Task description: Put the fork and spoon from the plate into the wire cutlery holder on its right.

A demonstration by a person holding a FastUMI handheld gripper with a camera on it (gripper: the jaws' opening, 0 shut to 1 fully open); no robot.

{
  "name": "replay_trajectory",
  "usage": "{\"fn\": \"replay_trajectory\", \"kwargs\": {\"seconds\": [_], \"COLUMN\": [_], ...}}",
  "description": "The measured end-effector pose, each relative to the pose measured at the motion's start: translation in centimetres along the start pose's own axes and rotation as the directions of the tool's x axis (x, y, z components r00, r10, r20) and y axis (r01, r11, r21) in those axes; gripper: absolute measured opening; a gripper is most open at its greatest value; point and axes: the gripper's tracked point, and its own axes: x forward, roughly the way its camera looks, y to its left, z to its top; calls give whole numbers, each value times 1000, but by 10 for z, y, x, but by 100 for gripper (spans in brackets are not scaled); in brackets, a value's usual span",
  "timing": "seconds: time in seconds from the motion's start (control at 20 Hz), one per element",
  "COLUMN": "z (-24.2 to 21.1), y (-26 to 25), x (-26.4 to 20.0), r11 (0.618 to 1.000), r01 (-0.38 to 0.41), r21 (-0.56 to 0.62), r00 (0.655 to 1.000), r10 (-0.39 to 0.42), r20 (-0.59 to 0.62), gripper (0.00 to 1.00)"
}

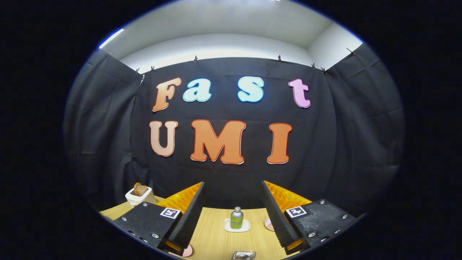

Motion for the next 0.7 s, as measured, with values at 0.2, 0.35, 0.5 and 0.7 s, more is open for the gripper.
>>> {"fn": "replay_trajectory", "kwargs": {"seconds": [0.2,0.35,0.5,0.7], "z": [17,19,19,15], "y": [-4,-3,6,9], "x": [-4,-6,-10,-12], "r11": [1000,1000,1000,999], "r01": [6,2,-15,-24], "r21": [-9,-26,-27,-37], "r00": [999,997,997,996], "r10": [-5,0,17,27], "r20": [51,73,80,80], "gripper": [91,91,91,92]}}
